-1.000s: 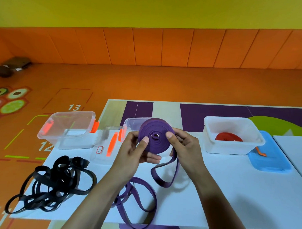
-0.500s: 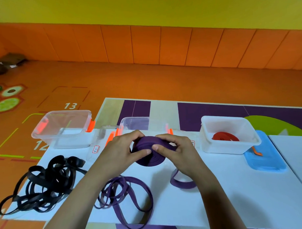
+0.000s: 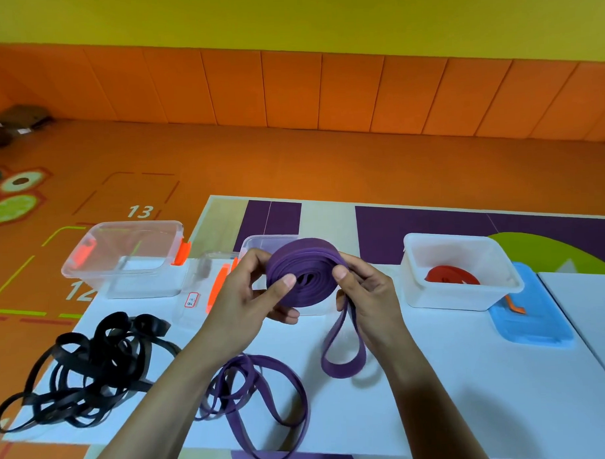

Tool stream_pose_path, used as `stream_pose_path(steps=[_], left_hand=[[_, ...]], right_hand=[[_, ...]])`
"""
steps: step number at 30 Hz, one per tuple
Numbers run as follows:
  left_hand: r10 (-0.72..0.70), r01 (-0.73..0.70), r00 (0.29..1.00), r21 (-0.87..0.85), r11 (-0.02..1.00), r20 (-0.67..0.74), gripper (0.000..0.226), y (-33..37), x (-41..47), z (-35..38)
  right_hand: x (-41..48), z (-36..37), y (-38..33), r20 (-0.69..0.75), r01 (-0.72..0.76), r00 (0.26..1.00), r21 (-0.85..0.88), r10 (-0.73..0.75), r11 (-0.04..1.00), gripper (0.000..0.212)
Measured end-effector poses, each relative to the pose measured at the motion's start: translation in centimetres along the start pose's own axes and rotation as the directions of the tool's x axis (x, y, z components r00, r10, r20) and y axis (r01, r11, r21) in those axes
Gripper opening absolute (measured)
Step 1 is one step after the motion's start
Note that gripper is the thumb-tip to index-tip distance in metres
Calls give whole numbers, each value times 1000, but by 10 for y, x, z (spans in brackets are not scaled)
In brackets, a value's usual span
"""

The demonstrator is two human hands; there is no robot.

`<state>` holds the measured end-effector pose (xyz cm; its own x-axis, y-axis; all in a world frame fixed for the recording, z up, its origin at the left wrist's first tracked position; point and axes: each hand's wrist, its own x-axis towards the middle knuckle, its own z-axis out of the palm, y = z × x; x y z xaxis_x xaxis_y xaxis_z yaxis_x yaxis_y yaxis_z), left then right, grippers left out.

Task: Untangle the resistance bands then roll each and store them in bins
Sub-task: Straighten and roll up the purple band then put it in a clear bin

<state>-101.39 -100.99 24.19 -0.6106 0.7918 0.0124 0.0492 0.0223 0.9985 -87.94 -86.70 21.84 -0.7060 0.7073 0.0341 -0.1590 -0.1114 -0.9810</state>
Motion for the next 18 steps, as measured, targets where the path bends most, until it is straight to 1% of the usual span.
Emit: stream_pose_path(steps=[2, 5, 7, 8, 10, 12, 13, 15, 18], left_hand=[[-25, 24, 1000, -33, 999, -1, 27, -2, -1, 4], [-74, 75, 997, -52, 996, 25, 22, -3, -3, 7], [-108, 107, 992, 22, 994, 65, 18, -2, -2, 2], [-111, 101, 990, 113, 988, 90, 16, -1, -1, -2], [-79, 33, 989, 326, 945, 127, 14, 3, 2, -10], [-38, -37, 986, 434, 900, 163, 17, 9, 3, -17], [-34, -58, 980, 451, 890, 194, 19, 11, 4, -20], [-48, -69, 965, 427, 901, 257, 21, 12, 4, -22], [-28, -96, 959, 418, 903, 281, 20, 9, 2, -21]], right_hand=[[2, -1, 2, -2, -22, 1000, 52, 22, 998, 29], [7, -4, 3, -3, -52, 999, 50, 52, 997, 24], [8, -6, 4, 3, -79, 997, 31, 79, 996, 23], [7, -8, 4, 13, -90, 996, 18, 89, 996, 24], [5, -12, 4, 66, -93, 993, -46, 96, 995, 26], [4, -11, 3, 139, -79, 985, -132, 97, 988, 22], [4, -10, 3, 163, -74, 982, -152, 99, 986, 20], [5, -8, 3, 175, -79, 979, -151, 106, 985, 22], [4, -9, 2, 187, -86, 976, -134, 110, 987, 29]])
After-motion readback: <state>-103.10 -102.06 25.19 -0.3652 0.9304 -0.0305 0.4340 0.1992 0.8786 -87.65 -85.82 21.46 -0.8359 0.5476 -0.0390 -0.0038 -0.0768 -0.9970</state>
